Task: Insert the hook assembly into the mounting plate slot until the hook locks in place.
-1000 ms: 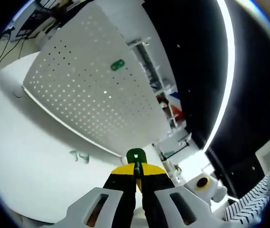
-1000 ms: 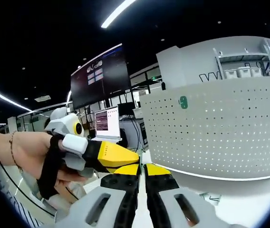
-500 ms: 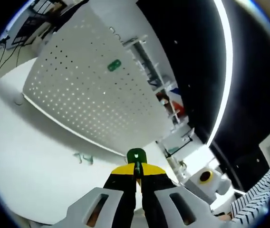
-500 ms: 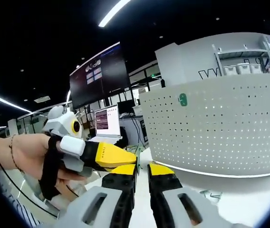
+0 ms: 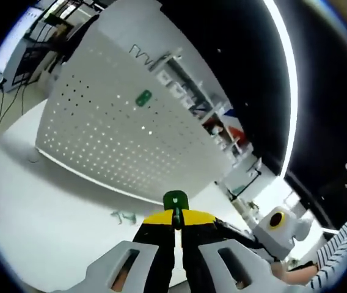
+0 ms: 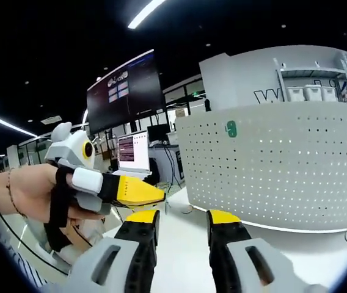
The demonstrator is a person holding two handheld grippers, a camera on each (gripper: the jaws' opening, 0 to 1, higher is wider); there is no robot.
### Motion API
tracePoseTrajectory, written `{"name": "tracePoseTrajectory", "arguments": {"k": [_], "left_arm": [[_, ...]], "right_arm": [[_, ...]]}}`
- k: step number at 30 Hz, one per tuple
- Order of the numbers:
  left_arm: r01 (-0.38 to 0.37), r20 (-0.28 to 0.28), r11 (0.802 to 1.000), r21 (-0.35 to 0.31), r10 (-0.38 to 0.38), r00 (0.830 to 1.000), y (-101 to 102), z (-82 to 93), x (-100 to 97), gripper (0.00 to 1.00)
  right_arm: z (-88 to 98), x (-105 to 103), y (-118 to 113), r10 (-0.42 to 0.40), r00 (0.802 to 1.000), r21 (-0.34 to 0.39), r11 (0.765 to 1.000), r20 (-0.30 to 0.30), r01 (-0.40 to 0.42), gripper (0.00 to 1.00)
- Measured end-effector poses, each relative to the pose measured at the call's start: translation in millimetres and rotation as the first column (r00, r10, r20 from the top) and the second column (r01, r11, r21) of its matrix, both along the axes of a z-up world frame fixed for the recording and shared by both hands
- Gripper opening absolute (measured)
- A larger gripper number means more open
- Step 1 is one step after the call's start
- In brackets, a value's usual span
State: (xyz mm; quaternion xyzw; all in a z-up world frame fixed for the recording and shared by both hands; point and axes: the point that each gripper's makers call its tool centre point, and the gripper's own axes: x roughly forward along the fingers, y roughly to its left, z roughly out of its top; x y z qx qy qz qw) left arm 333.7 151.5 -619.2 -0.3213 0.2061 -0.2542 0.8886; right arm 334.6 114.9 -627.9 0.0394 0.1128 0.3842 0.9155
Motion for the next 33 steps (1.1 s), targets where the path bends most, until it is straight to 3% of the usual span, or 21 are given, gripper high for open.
{"name": "tracePoseTrajectory", "arguments": {"k": [6,14,22,33], "left_arm": [[-0.028,0.03,0.998,0.061,0.026,0.999,8,1.5,4.7,0.01],[-0.041,0.075,0.982,0.184,0.028,0.997,7,-1.4,8.4,0.01],[-0.09,0.146,0.928,0.362,0.039,0.989,12,-7.6,17.3,0.01],[-0.158,0.18,0.892,0.424,0.088,0.98,21,-15.7,26.2,0.01]], "right_arm": [[-8.6,10,-23,-0.097,0.995,-0.063,0.993,0.002,0.097,0.41],[-14.4,15,-47,-0.16,0.987,-0.082,0.984,-0.014,0.159,0.44],[-30.6,11,-73,-0.206,0.978,-0.135,0.971,-0.032,0.2,0.49],[-55.2,1,-100,-0.253,0.964,-0.187,0.954,-0.079,0.235,0.5]]}}
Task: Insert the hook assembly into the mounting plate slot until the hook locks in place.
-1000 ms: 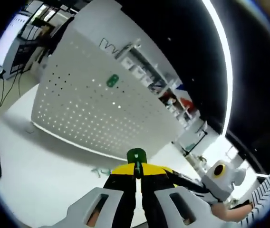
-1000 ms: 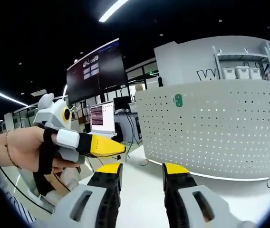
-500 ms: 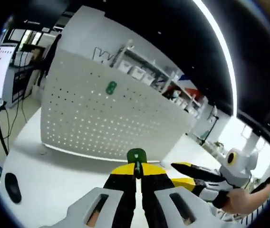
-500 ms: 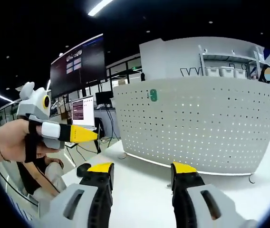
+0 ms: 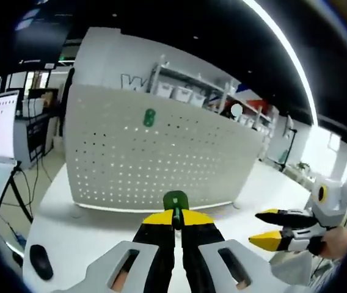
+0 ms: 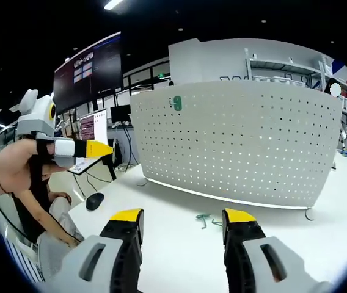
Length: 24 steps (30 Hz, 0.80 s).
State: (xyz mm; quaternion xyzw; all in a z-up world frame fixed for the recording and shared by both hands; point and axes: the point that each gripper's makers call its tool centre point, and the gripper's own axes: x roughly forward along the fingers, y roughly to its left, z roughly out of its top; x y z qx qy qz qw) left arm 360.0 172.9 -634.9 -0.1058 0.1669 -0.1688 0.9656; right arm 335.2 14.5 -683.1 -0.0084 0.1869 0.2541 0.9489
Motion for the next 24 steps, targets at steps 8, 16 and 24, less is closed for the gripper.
{"name": "tracePoseTrajectory", "arguments": {"k": [8,16,24], "left_arm": [[-0.054,0.04,0.998,0.04,0.053,0.998,11,0.6,10.7,0.01],[-0.11,0.081,0.99,0.084,0.103,0.991,23,0.7,24.7,0.01],[-0.148,0.128,0.981,0.127,0.132,0.983,30,9.2,38.6,0.01]], "right_arm": [[-22.7,-14,-24,-0.04,0.998,-0.031,0.999,-0.054,0.038,0.54],[-50.5,-34,-48,-0.082,0.99,-0.08,0.994,-0.117,0.073,0.57],[-73.9,-54,-63,-0.101,0.979,-0.113,0.99,-0.179,0.082,0.58]]}}
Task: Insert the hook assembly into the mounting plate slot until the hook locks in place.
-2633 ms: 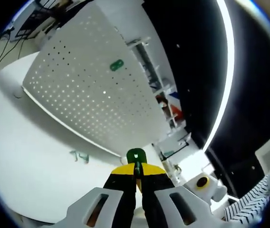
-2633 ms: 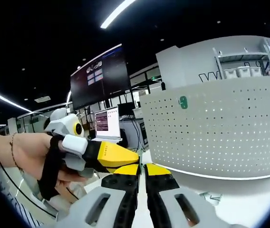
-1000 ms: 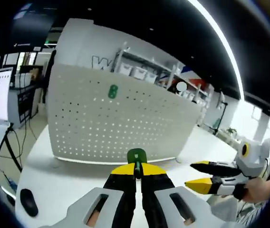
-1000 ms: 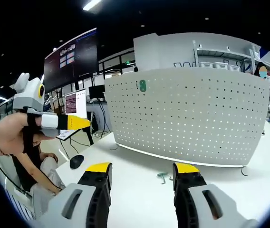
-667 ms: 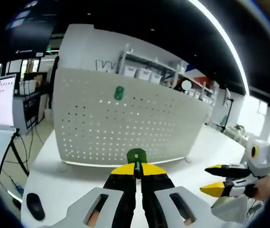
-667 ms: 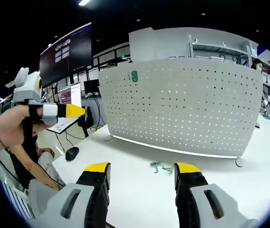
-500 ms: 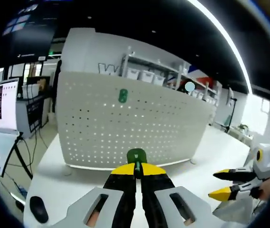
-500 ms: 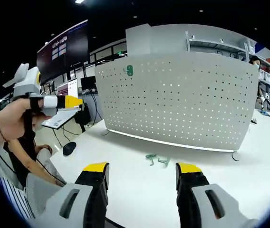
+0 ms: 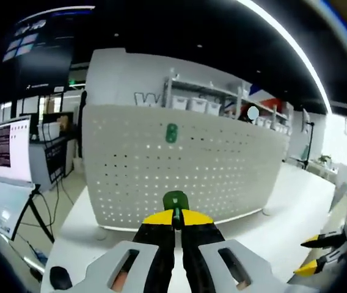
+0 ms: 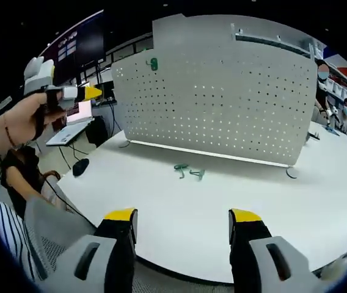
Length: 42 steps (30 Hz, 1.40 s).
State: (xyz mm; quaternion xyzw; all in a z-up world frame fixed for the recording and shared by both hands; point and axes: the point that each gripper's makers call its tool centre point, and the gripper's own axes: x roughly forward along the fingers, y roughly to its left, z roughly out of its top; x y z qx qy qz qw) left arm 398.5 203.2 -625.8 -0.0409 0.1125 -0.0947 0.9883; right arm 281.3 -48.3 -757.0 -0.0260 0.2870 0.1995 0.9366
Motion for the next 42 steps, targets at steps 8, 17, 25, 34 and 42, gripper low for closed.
{"name": "tracePoseTrajectory", "arguments": {"k": [8,17,25,34,42], "left_arm": [[-0.023,0.051,0.999,0.027,0.022,0.998,8,17.9,26.5,0.01],[-0.051,0.102,0.998,0.037,0.047,0.994,9,32.1,53.0,0.01],[-0.07,0.132,0.997,0.039,0.064,0.989,13,41.9,73.4,0.01],[-0.102,0.161,0.994,0.038,0.095,0.982,23,49.1,107.1,0.01],[-0.112,0.184,0.992,0.049,0.102,0.978,18,53.9,124.2,0.01]], "right_arm": [[-9.6,-13,-6,-0.021,0.999,0.014,1.0,-0.037,0.021,0.57],[-13.1,-15,-9,-0.019,0.999,0.018,1.0,-0.046,0.02,0.57],[-18.1,-18,-8,-0.008,0.998,0.002,1.0,-0.065,0.008,0.56],[-17.2,-17,-11,-0.021,0.998,0.006,1.0,-0.062,0.022,0.56],[-18.6,-17,-14,-0.032,0.997,0.005,0.999,-0.064,0.033,0.56]]}}
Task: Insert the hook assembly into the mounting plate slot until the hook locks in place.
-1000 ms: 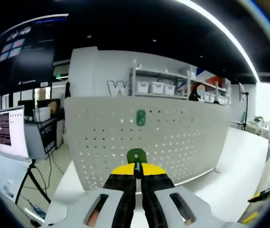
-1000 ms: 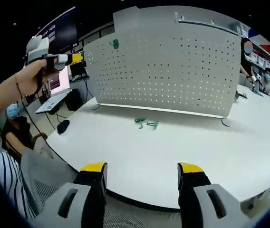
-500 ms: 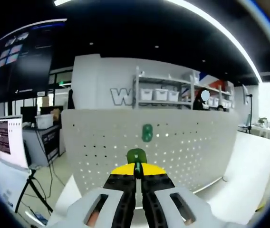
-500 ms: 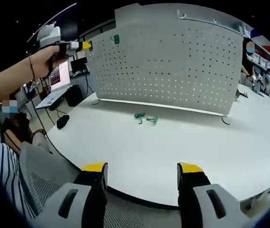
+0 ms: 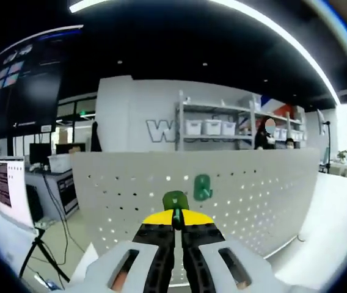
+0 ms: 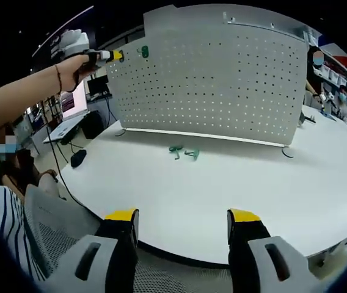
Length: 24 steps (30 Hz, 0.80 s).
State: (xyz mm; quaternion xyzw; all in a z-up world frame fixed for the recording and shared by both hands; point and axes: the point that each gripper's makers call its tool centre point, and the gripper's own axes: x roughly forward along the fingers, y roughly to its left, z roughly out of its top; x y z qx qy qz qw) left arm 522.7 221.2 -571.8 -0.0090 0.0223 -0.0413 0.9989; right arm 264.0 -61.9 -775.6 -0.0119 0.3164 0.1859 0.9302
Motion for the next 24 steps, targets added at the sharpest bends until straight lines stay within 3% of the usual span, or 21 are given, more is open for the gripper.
{"name": "tracePoseTrajectory", "arguments": {"k": [13,24], "left_arm": [[-0.026,-0.003,1.0,-0.004,0.026,1.0,10,-1.0,21.6,0.01],[-0.033,0.021,0.998,0.049,0.032,0.999,8,6.8,44.0,0.01]], "right_arm": [[-0.3,1,0,-0.009,1.0,0.018,1.0,-0.006,0.009,0.55],[-1.6,2,-3,-0.02,1.0,0.022,1.0,-0.011,0.02,0.55]]}}
